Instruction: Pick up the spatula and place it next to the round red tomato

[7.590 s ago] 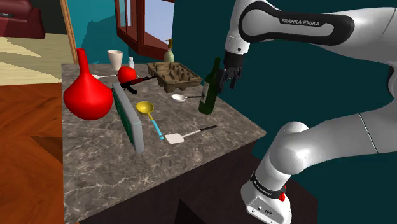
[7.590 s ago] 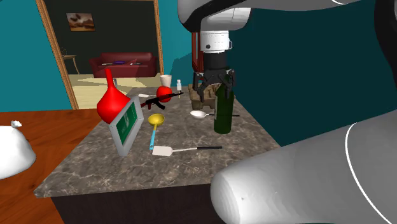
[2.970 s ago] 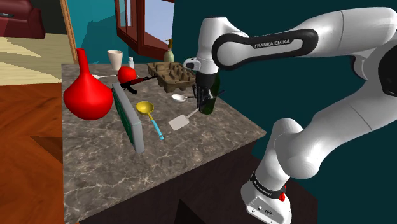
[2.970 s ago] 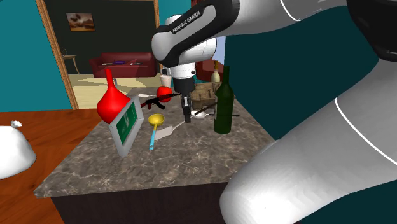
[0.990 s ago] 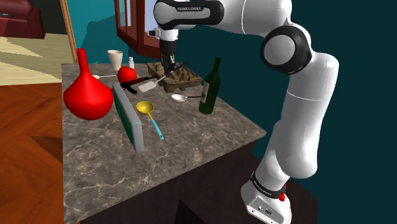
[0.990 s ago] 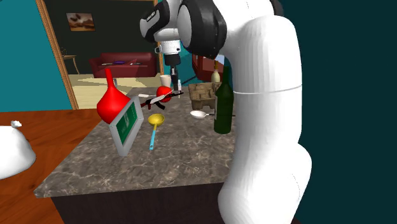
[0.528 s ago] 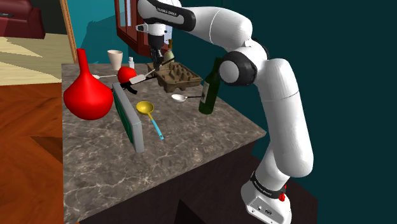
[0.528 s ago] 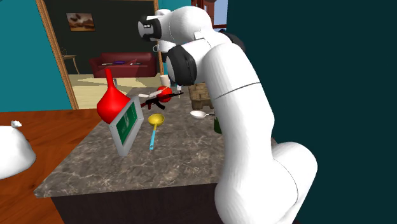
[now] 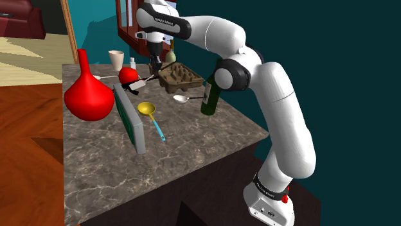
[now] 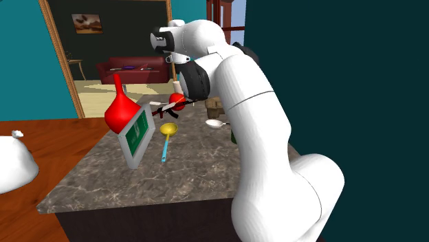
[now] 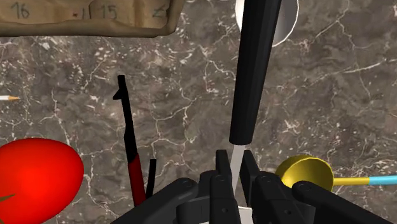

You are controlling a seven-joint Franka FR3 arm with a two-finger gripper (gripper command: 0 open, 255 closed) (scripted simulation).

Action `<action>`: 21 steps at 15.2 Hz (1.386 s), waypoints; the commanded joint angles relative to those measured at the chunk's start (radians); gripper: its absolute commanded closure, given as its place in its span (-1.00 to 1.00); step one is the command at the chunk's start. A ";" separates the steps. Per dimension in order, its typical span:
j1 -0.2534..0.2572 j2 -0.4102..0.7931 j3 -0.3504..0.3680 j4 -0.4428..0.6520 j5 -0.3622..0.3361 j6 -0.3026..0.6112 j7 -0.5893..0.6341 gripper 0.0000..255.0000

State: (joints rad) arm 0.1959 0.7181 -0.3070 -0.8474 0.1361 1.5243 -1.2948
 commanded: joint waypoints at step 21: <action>0.047 -0.044 0.000 -0.379 -0.004 0.330 -0.005 1.00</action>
State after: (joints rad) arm 0.2414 0.6717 -0.3079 -1.2157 0.1311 1.8414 -1.3010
